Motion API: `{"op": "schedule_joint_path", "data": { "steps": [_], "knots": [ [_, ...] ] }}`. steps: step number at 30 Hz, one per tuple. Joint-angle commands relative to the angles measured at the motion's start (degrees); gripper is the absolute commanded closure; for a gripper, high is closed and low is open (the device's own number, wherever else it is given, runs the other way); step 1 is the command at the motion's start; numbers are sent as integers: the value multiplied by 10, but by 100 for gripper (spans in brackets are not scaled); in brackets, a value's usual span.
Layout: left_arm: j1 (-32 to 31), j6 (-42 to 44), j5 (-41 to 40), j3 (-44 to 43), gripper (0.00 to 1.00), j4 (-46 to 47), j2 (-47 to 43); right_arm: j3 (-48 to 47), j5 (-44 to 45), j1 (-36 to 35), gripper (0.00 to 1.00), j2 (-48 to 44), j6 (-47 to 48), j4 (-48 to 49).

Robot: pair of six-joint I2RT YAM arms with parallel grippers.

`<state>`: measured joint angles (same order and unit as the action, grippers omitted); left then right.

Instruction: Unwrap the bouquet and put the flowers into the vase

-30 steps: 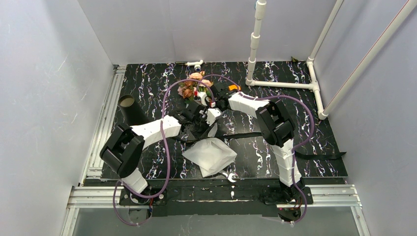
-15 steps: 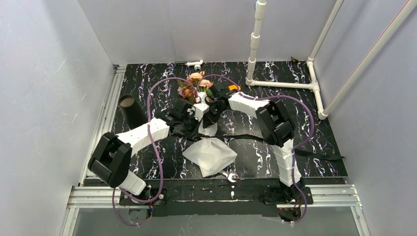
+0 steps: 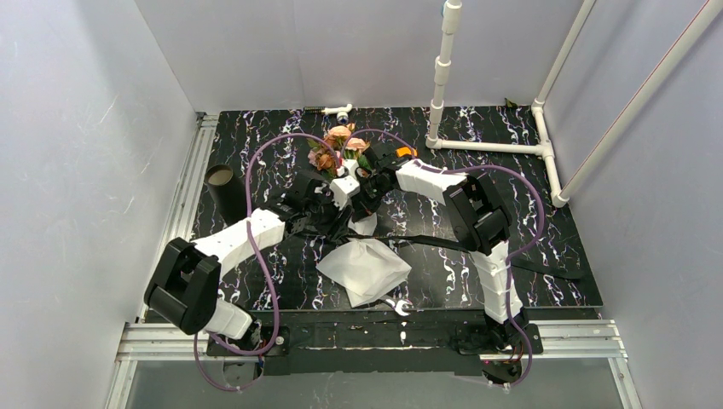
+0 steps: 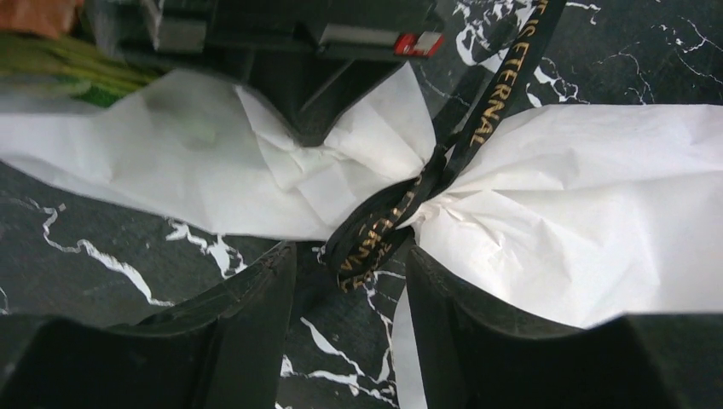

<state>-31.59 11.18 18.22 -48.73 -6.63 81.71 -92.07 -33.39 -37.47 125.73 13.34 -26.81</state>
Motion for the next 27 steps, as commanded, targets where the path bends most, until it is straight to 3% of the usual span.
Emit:
{"op": "schedule_joint_path", "data": {
  "steps": [1,7,11,18,21,23,27],
  "knots": [
    [-15,59,17,-29,52,28,14,42,153,7,99,84,28,-75],
    [-26,96,10,-66,56,6,72,40,154,7,99,84,29,-77],
    [-26,117,27,-73,67,-16,80,42,154,7,99,83,29,-76],
    [-18,125,31,-59,76,-70,70,40,156,9,99,84,30,-77],
    [-8,130,31,-51,85,-82,59,41,156,10,99,84,30,-76],
    [2,123,22,-47,100,-81,49,42,157,11,99,84,30,-76],
    [31,63,-25,-36,100,-47,23,44,157,11,99,84,30,-74]
  ]
}}
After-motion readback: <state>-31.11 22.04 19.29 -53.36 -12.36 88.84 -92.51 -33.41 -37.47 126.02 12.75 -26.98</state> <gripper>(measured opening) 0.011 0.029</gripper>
